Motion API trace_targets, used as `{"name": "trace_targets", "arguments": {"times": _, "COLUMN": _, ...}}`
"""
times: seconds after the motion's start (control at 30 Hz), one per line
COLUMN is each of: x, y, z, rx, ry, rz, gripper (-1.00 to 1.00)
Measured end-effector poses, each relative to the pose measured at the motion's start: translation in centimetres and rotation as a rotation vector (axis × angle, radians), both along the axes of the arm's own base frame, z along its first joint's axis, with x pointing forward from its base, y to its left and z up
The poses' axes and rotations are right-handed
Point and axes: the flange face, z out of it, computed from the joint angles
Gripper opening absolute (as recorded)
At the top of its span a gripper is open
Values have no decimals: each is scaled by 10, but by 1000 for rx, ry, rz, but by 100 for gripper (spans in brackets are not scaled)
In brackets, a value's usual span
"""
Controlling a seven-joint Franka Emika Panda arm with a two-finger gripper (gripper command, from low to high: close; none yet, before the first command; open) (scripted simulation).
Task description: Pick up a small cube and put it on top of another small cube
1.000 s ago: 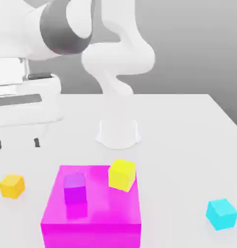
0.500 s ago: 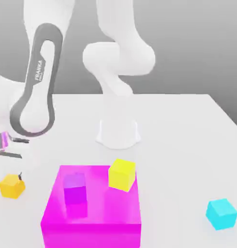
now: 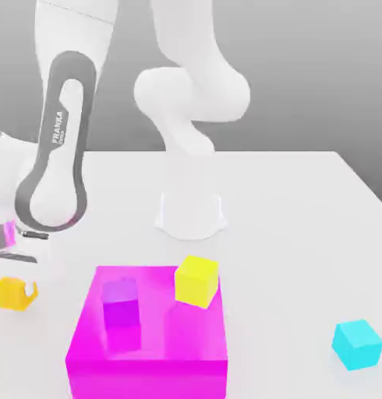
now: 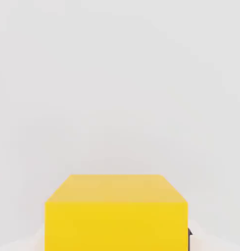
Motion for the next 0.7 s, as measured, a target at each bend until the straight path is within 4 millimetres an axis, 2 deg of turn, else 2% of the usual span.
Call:
{"name": "trace_targets", "arguments": {"times": 0.07, "x": 6, "y": 2, "z": 16, "rx": 4, "ry": -16, "rz": 0, "gripper": -100}}
{"name": "trace_targets", "arguments": {"times": 0.13, "x": 50, "y": 24, "z": 35, "rx": 11, "ry": -74, "rz": 72, "gripper": -100}}
{"name": "trace_targets", "arguments": {"times": 0.23, "x": 125, "y": 88, "z": 63, "rx": 36, "ry": -159, "rz": 239, "gripper": -100}}
{"name": "trace_targets", "arguments": {"times": 0.27, "x": 144, "y": 112, "z": 70, "rx": 44, "ry": -176, "rz": 295, "gripper": -100}}
{"name": "trace_targets", "arguments": {"times": 0.37, "x": 178, "y": 185, "z": 80, "rx": 65, "ry": -183, "rz": 467, "gripper": -100}}
{"name": "trace_targets", "arguments": {"times": 0.43, "x": 189, "y": 234, "z": 82, "rx": 73, "ry": -170, "rz": 584, "gripper": -100}}
{"name": "trace_targets", "arguments": {"times": 0.53, "x": 194, "y": 309, "z": 83, "rx": 77, "ry": -144, "rz": 764, "gripper": -100}}
{"name": "trace_targets", "arguments": {"times": 0.63, "x": 185, "y": 388, "z": 83, "rx": 73, "ry": -114, "rz": 956, "gripper": -100}}
{"name": "trace_targets", "arguments": {"times": 0.7, "x": 170, "y": 445, "z": 84, "rx": 66, "ry": -95, "rz": 1099, "gripper": -100}}
